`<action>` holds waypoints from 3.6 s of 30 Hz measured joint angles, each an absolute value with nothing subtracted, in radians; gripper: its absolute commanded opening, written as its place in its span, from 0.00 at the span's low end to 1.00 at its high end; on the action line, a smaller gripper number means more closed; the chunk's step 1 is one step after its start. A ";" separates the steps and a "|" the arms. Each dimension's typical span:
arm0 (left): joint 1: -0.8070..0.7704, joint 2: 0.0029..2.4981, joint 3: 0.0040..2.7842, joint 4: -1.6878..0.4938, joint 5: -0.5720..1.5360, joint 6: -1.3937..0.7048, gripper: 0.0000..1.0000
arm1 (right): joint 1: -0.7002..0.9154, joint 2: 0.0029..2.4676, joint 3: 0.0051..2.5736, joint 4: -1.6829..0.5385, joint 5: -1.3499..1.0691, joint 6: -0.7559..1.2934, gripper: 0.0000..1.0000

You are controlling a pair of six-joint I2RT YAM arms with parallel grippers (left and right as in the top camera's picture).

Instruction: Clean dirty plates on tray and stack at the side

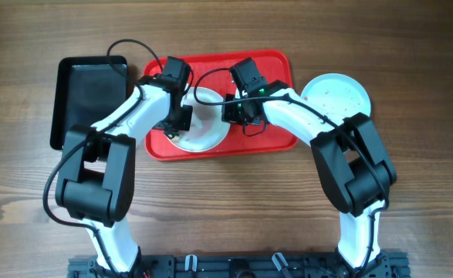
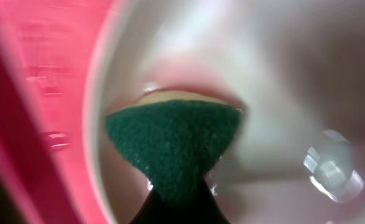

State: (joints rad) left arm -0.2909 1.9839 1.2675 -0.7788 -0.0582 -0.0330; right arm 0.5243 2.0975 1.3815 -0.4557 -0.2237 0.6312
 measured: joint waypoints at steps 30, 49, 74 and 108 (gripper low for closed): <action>-0.320 2.011 1.243 -0.356 -0.049 -0.248 0.04 | 0.521 2.098 1.382 -0.447 -0.224 0.632 0.04; -0.177 1.803 1.407 -0.770 -0.129 -0.284 0.04 | 0.516 2.097 1.382 -0.459 -0.225 0.637 0.04; -0.139 1.902 1.364 -0.719 0.022 -0.336 0.04 | 0.704 1.842 1.377 -0.676 0.816 0.454 0.04; -0.139 1.902 1.364 -0.717 0.025 -0.337 0.04 | 0.492 2.001 1.296 -0.396 0.005 0.593 0.42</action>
State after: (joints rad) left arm -0.1390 1.9018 1.3640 -0.7174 0.0254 -0.3367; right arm 0.4923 2.0006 1.2961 -0.3958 0.0048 0.5926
